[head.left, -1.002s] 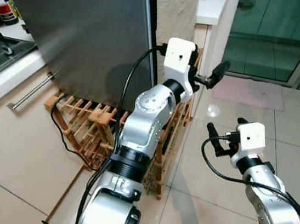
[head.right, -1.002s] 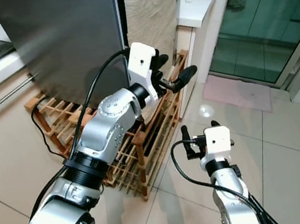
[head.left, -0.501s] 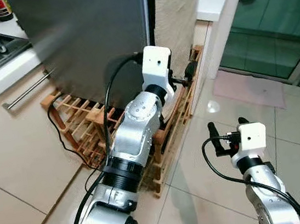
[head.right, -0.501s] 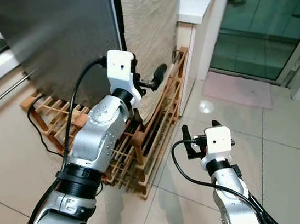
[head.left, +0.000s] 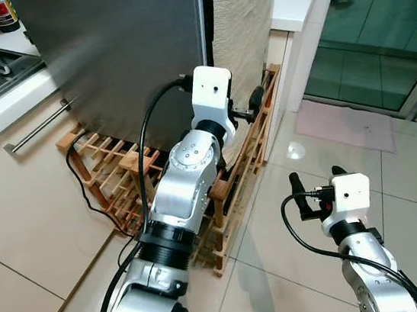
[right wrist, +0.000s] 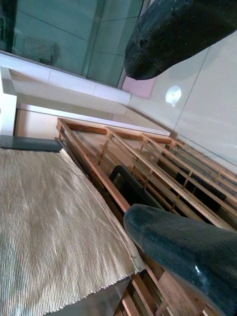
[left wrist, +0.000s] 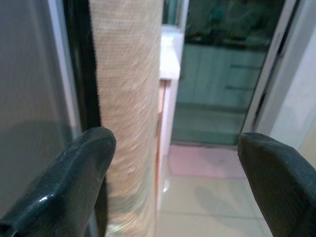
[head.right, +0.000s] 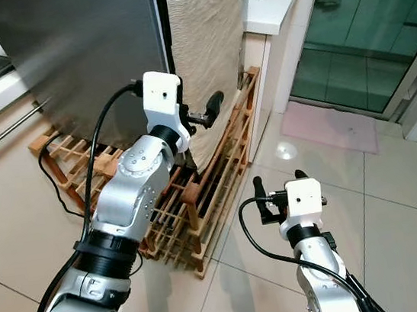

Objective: Restocking fridge

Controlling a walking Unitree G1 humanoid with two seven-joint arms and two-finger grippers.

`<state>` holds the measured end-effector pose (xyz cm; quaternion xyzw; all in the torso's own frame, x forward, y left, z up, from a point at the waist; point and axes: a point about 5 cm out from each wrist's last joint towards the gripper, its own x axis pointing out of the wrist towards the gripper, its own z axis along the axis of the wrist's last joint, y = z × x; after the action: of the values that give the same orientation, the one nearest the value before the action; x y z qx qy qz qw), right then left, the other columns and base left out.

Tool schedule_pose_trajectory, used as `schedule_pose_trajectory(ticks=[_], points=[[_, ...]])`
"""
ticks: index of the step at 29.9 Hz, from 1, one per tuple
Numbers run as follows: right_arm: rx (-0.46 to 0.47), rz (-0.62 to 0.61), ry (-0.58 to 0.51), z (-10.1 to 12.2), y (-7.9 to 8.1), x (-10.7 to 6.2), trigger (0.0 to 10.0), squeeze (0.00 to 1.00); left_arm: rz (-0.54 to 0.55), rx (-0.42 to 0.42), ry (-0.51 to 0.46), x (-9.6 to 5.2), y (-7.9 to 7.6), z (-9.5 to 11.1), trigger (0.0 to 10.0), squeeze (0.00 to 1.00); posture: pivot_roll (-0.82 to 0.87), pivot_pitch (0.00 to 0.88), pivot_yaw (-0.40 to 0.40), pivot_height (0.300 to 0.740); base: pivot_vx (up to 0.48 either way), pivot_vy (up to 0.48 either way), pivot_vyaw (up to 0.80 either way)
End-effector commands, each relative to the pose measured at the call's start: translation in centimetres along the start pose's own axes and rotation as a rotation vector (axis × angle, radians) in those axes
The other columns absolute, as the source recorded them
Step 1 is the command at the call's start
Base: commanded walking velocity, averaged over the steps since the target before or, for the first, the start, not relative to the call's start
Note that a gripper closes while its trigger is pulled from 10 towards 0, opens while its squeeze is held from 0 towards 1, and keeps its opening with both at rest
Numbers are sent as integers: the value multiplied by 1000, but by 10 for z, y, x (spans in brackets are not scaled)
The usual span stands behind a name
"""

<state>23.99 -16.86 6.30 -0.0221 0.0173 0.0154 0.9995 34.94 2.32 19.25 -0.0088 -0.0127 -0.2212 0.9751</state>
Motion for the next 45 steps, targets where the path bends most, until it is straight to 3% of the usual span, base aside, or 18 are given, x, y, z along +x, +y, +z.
schedule_pose_trajectory(ticks=[1,22,29,34,36,41,45], points=[[-12,1,-15,3,1,0,10000,0,33,13,4,5,1,2,10000,0,20,2,-7,736,0,0,0],[-12,-8,-13,7,3,-7,10000,0,23,8,39,19,-9,-8,10000,0,4,34,-3,736,0,0,0],[-16,-13,-4,5,0,-8,10000,0,-12,-9,37,29,-25,-2,10000,0,-4,41,-1,736,0,0,0],[-16,-14,2,3,0,-8,10000,0,-92,-156,127,33,-47,-5,10000,0,-5,44,1,736,0,0,0],[-15,-13,4,2,0,-8,10000,0,-197,-210,121,31,-66,1,10000,0,-4,45,-1,736,0,0,0],[-16,-12,4,2,0,-7,10000,0,-349,-205,67,25,-85,13,10000,0,-4,49,-3,736,0,0,0],[-19,-9,4,2,0,-6,10000,0,-484,-158,-33,15,-99,29,10000,0,3,49,-10,736,0,0,0]])
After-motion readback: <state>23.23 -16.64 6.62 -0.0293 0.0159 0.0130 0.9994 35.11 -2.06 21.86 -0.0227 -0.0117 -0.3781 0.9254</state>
